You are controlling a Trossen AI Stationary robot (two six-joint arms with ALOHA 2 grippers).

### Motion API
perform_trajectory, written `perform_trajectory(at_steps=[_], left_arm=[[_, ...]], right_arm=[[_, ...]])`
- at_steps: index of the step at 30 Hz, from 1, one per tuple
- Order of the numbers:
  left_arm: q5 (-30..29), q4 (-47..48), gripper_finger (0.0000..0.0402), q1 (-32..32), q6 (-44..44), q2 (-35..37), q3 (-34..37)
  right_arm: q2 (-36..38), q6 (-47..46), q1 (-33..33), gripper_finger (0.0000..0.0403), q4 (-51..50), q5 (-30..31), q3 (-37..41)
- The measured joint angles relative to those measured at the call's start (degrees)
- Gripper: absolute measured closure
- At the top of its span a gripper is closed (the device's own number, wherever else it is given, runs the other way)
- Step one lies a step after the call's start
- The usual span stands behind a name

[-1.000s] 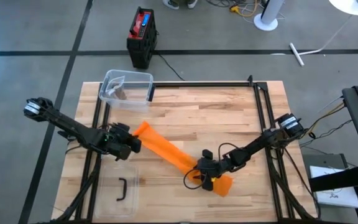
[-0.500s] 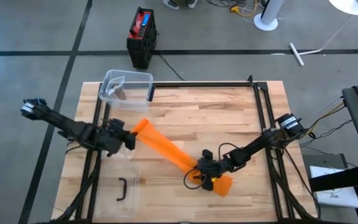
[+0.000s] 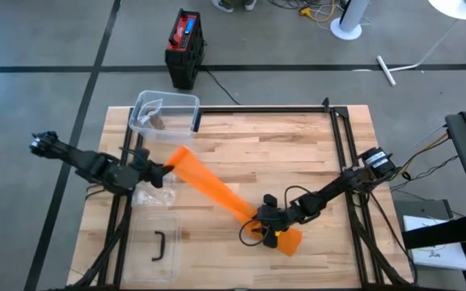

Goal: Roll bandage
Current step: Roll the orange bandage

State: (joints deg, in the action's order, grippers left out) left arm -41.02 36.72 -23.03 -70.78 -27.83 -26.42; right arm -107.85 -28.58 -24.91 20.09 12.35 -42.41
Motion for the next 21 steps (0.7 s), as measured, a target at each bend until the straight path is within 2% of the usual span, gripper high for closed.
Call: perform_trajectory(at_steps=[11, 16, 21], left_arm=[[-0.7, 0.7, 0.0352, 0.0, 1.8, 6.5, -1.0], [-1.0, 0.6, 0.0352, 0.0, 1.7, 6.5, -1.0], [-1.5, 0.1, 0.0352, 0.0, 1.4, 3.6, -0.5]], right_arm=[[0.0, 0.0, 0.0, 0.019, 0.0, 0.5, 0.0], [0.0, 0.0, 0.0, 0.0183, 0.0, 0.7, 0.0], [0.0, 0.1, 0.0, 0.0188, 0.2, 1.1, 0.0]])
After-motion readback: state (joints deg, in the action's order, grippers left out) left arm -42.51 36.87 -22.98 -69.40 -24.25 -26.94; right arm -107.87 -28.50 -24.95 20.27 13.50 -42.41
